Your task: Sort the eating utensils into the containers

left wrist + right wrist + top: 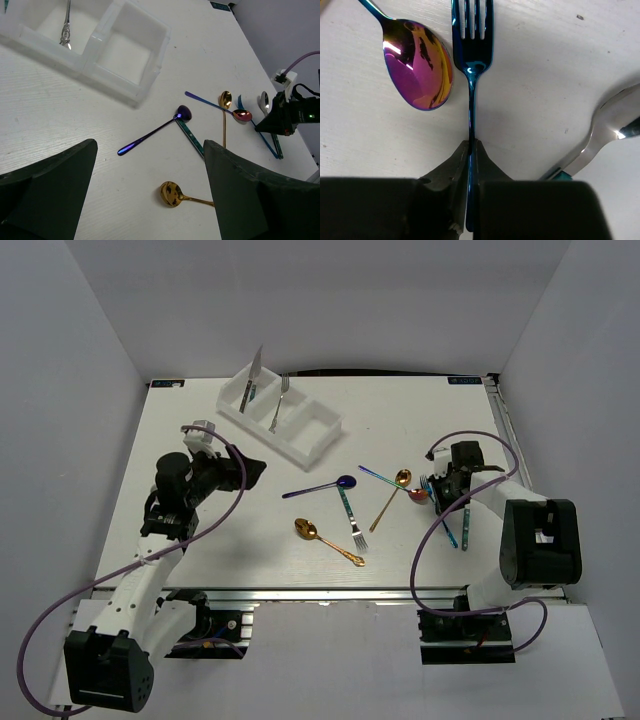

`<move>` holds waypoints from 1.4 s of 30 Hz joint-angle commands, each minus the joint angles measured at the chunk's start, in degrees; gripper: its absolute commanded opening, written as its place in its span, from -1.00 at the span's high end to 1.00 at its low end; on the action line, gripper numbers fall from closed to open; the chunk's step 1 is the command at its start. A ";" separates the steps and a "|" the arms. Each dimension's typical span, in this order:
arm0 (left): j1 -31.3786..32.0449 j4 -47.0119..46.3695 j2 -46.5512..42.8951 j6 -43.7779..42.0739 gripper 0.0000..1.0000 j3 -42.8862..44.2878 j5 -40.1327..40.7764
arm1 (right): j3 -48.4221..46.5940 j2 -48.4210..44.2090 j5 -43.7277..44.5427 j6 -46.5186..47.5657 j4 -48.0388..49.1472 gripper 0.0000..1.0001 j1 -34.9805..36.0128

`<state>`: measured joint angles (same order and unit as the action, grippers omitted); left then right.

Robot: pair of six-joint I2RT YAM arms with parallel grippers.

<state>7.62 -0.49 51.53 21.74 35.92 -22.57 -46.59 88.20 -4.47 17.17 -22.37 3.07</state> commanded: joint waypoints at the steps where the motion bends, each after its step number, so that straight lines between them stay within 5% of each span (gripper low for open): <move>1: -0.15 -2.49 -1.60 -0.82 -0.96 -0.76 -4.75 | 1.32 0.83 1.22 -0.20 2.86 0.88 0.09; 9: 0.38 -12.77 0.85 5.31 -0.96 -3.05 -20.30 | -2.19 -2.07 -3.61 -0.82 2.07 1.00 -1.13; 15: 4.66 -13.04 10.69 15.69 -0.96 4.22 -26.74 | -5.18 -9.44 -9.67 -1.00 1.72 1.00 -2.46; 24: 23.57 -13.22 23.69 20.62 -0.95 20.57 -13.48 | -6.85 -22.19 -21.27 -1.52 4.53 1.00 -2.46; 28: 29.19 -16.98 31.69 23.95 -0.75 25.85 -8.46 | -9.04 -25.62 -27.59 -3.63 5.14 1.00 -2.45; 42: 38.17 -22.80 52.53 24.93 -0.59 44.05 -2.13 | -11.51 -31.50 -34.99 -12.68 7.25 1.00 -1.93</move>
<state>44.42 -21.02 105.12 46.63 76.12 -26.44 -56.40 59.09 -36.95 7.51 -18.09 0.89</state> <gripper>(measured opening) 0.798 0.012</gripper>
